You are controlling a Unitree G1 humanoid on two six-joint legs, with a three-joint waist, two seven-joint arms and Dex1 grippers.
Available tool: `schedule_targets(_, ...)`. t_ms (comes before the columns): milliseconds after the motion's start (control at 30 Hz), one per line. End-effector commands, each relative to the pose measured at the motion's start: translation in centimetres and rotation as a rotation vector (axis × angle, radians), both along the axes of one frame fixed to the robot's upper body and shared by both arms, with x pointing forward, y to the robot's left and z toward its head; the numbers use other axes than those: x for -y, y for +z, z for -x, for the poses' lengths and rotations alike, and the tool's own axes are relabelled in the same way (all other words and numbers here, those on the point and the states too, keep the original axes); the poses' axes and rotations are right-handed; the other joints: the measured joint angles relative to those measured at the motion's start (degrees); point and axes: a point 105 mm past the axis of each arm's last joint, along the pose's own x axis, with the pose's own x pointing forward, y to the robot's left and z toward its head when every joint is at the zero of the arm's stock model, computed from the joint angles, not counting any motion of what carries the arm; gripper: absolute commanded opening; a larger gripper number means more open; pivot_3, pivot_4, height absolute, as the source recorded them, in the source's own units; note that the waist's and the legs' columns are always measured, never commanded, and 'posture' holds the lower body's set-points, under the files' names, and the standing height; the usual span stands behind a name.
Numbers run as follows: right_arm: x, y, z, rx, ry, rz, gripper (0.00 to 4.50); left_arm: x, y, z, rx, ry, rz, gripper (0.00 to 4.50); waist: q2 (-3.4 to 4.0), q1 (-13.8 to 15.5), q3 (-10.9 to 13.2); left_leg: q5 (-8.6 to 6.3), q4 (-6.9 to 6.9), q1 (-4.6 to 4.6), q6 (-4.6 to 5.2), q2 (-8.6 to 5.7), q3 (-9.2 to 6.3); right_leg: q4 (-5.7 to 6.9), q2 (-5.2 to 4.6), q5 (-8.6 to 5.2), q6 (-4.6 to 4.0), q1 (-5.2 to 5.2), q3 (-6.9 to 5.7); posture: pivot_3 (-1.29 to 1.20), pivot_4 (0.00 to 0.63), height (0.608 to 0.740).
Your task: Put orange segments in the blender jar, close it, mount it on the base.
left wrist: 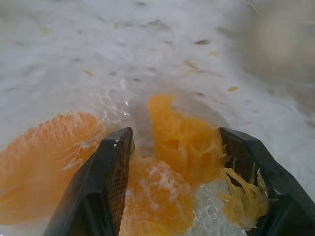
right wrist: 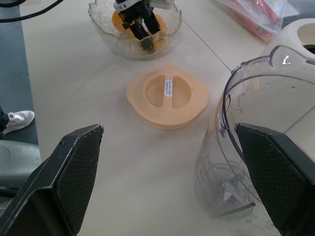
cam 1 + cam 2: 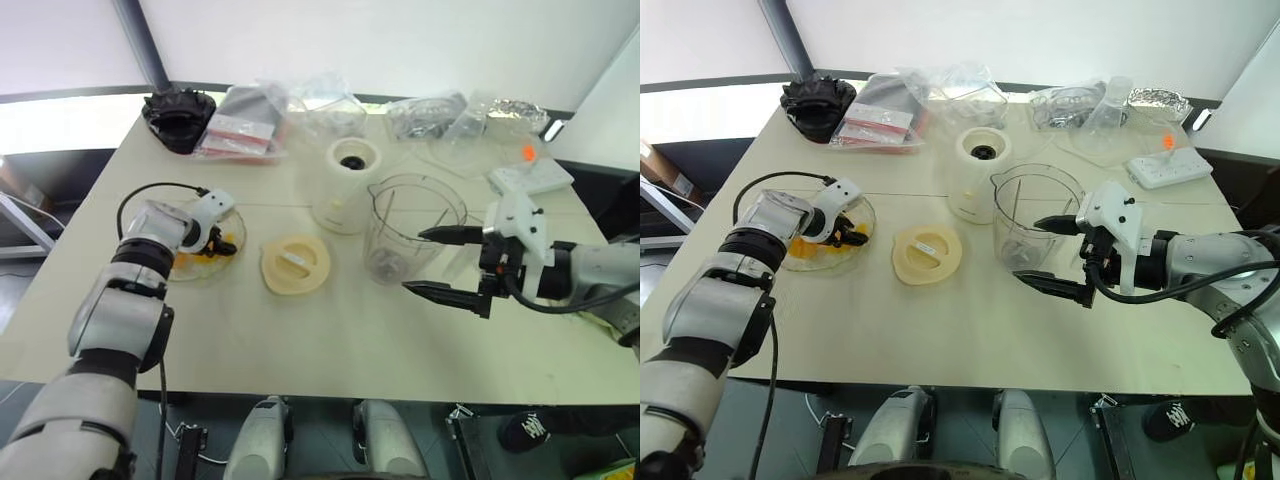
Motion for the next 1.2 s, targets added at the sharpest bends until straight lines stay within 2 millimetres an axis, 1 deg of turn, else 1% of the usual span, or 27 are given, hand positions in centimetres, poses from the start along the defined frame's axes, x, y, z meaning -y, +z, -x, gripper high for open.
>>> schedule_targets(33, -0.2, 0.8, 0.1, 0.046, 0.012, -0.002, 4.5, 1.0, 0.4, -0.4, 0.012, -0.027, 0.003, 2.87, 0.0, 0.0, 0.0, 0.0, 0.0, 0.0, 0.0, 0.0, 0.0, 0.0, 0.0, 0.0, 0.0, 0.0, 0.0, 0.0, 0.15, 0.74)
schedule_targets(167, -0.1, 0.8, 0.1, 0.05, 0.008, 0.0, 4.5, 1.4, 0.1, -0.3, -0.006, -0.032, 0.013, 2.87, 0.0, 0.1, 0.0, 0.0, 0.02, 0.01, 0.0, -0.02, -0.01, 0.0, 0.0, 0.0, 0.0, 0.04, -0.01, 0.0, 0.15, 0.74)
schedule_targets(300, -0.1, 0.7, 0.1, 0.053, 0.001, 0.003, 4.5, 1.4, -0.7, 0.1, -0.037, -0.038, -0.001, 2.87, 0.01, 0.1, 0.0, 0.0, 0.03, 0.01, 0.0, -0.02, -0.04, 0.0, -0.01, 0.0, 0.0, 0.05, -0.01, 0.0, 0.15, 0.74)
schedule_targets(600, -0.1, 0.7, 0.0, 0.058, -0.006, 0.006, 4.5, 1.6, -1.2, 0.6, -0.08, -0.067, 0.013, 2.87, 0.02, 0.1, 0.0, 0.0, 0.03, 0.02, 0.0, -0.03, -0.03, -0.01, -0.02, 0.0, 0.0, 0.06, -0.01, 0.0, 0.15, 0.74)
schedule_targets(700, -0.1, 0.7, 0.0, 0.059, -0.007, 0.006, 4.5, 1.3, -1.3, 0.7, -0.081, -0.064, 0.008, 2.1, 0.02, 0.1, 0.0, 0.0, 0.02, 0.02, 0.0, -0.03, -0.03, -0.02, -0.03, 0.0, 0.0, 0.06, 0.0, 0.0, 0.15, 0.74)
schedule_targets(733, -0.1, 0.7, 0.0, 0.06, -0.007, 0.006, 4.5, 1.2, -1.3, 0.7, -0.081, -0.06, 0.003, 1.64, 0.02, 0.1, 0.0, 0.0, 0.03, 0.02, 0.0, -0.03, -0.03, -0.02, -0.03, 0.0, 0.0, 0.07, -0.01, 0.0, 0.15, 0.74)
schedule_targets(767, -0.1, 0.6, 0.0, 0.061, -0.008, 0.006, 4.5, 1.2, -1.3, 0.7, -0.081, -0.062, 0.003, 1.64, 0.02, 0.1, 0.0, 0.0, 0.03, 0.02, 0.0, -0.03, -0.04, -0.02, -0.03, 0.0, 0.0, 0.07, -0.01, 0.0, 0.15, 0.74)
schedule_targets(833, -0.1, 0.6, 0.0, 0.062, -0.008, 0.006, 4.5, 1.1, -1.3, 0.8, -0.084, -0.065, 0.003, 0.88, 0.02, 0.0, 0.0, 0.0, 0.03, 0.04, 0.0, -0.03, -0.05, -0.02, -0.03, 0.0, 0.0, 0.07, -0.01, 0.0, 0.15, 0.74)
schedule_targets(867, -0.1, 0.6, 0.0, 0.063, -0.009, 0.006, 4.5, 1.0, -1.4, 0.8, -0.082, -0.064, -0.002, 0.64, 0.02, 0.0, 0.0, 0.0, 0.03, 0.04, 0.0, -0.02, -0.05, -0.01, -0.02, 0.0, 0.0, 0.07, -0.01, 0.0, 0.15, 0.74)
schedule_targets(1200, -0.2, 0.6, -0.1, 0.065, -0.008, 0.003, 4.5, 0.3, -1.3, 0.8, -0.074, -0.045, -0.003, 0.64, 0.02, -0.1, 0.0, 0.0, 0.02, 0.05, 0.0, -0.01, -0.05, -0.01, -0.02, 0.0, 0.0, 0.07, -0.01, 0.0, 0.15, 0.74)
